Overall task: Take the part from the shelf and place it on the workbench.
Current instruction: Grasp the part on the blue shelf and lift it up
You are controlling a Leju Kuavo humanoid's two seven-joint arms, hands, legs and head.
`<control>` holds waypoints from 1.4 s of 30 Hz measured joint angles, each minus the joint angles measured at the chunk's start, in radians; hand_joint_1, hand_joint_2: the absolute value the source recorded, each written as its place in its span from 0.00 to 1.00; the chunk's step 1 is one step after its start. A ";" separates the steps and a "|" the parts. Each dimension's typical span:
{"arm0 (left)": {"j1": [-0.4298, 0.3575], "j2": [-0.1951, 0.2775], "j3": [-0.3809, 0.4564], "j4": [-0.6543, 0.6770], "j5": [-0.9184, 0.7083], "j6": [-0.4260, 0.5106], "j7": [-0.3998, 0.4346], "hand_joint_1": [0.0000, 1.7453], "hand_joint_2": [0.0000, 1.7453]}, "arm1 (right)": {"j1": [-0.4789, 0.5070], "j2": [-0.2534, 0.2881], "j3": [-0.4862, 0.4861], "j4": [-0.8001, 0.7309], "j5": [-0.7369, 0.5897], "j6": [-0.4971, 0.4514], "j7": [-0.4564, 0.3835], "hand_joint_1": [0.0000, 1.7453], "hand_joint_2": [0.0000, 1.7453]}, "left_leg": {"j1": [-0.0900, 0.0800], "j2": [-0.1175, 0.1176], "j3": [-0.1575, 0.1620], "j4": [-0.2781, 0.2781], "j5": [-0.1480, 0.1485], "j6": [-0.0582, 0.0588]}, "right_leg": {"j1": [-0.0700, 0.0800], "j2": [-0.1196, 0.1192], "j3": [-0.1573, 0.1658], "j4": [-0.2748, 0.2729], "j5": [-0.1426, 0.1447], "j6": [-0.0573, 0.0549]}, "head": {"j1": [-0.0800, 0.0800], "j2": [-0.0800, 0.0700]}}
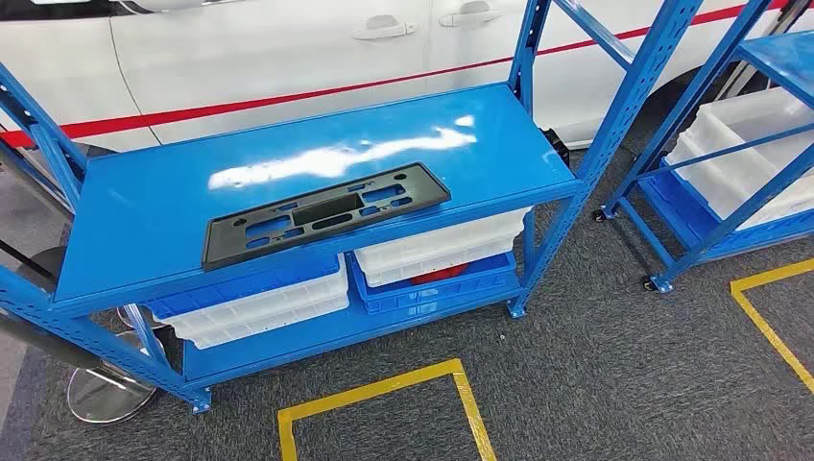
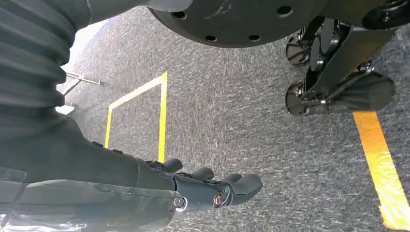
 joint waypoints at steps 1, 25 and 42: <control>-0.002 -0.001 0.007 0.003 -0.005 0.002 -0.003 0.00 0.00 | -0.003 0.000 0.012 0.003 -0.011 -0.005 0.000 0.00 1.00 | 0.000 0.000 0.000 0.000 0.000 0.000 | 0.000 0.000 0.000 0.000 0.000 0.000 | 0.000 0.000; -0.048 -0.031 0.211 0.076 -0.140 0.049 -0.155 0.00 0.00 | -0.084 -0.034 0.049 -0.137 -0.122 -0.129 -0.330 0.00 1.00 | 0.000 0.000 0.001 0.000 0.000 0.000 | 0.000 -0.001 0.000 0.000 0.000 0.000 | 0.000 0.000; -0.064 -0.040 0.247 0.097 -0.202 0.039 -0.203 0.00 0.00 | -0.076 -0.091 -0.194 -0.687 0.067 -0.035 -0.456 0.00 1.00 | -0.001 0.000 0.002 0.001 0.001 0.000 | 0.000 -0.001 0.000 0.000 0.000 0.000 | 0.000 0.000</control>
